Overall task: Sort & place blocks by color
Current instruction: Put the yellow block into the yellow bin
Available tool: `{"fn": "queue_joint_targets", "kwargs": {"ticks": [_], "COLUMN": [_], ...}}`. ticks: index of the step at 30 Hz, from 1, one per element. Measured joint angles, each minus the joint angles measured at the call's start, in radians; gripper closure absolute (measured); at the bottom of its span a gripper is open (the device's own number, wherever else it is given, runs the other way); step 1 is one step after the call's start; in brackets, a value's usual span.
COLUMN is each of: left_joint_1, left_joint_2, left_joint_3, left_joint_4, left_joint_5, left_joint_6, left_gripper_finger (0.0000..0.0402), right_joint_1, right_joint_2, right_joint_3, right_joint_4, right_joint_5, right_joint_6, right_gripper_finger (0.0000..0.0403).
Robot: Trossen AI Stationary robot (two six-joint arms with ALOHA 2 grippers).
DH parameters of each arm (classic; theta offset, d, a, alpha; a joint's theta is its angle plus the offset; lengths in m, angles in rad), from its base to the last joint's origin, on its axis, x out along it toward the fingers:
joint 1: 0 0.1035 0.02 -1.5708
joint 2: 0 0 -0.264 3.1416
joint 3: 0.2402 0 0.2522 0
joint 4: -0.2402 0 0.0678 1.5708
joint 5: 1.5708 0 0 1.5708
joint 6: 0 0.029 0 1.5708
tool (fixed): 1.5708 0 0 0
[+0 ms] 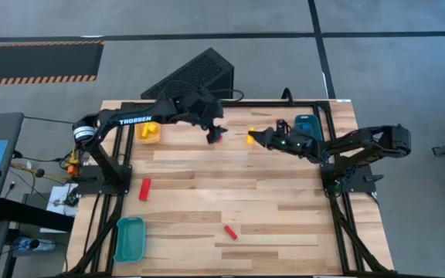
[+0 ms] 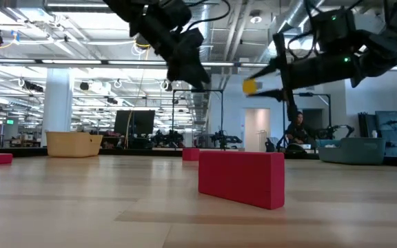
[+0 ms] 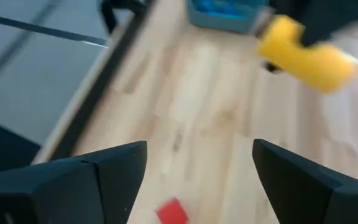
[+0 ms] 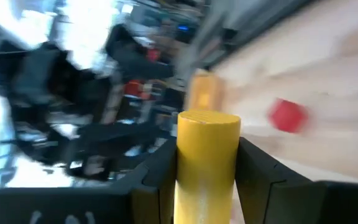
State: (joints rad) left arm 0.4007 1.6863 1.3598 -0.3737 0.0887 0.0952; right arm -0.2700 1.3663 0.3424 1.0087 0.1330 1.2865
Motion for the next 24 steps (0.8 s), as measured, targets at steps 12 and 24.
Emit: {"fn": "queue_joint_targets", "kwargs": {"ticks": [12, 24], "left_joint_1": [0.071, 0.026], "left_joint_2": [-0.136, -0.183], "left_joint_3": [-0.318, -0.393], "left_joint_4": [0.273, 0.638], "left_joint_5": [0.233, 0.275], "left_joint_6": [0.064, 0.155], "left_gripper_finger": [0.0129, 0.0126], "right_joint_1": [0.077, 0.054], "right_joint_2": [0.108, 0.247], "right_joint_3": [0.033, 0.213], "right_joint_4": [-0.057, 0.123], "right_joint_5": [0.074, -0.020], "right_joint_6": [0.132, 0.146], "right_gripper_finger": [0.0261, 0.0260]}}
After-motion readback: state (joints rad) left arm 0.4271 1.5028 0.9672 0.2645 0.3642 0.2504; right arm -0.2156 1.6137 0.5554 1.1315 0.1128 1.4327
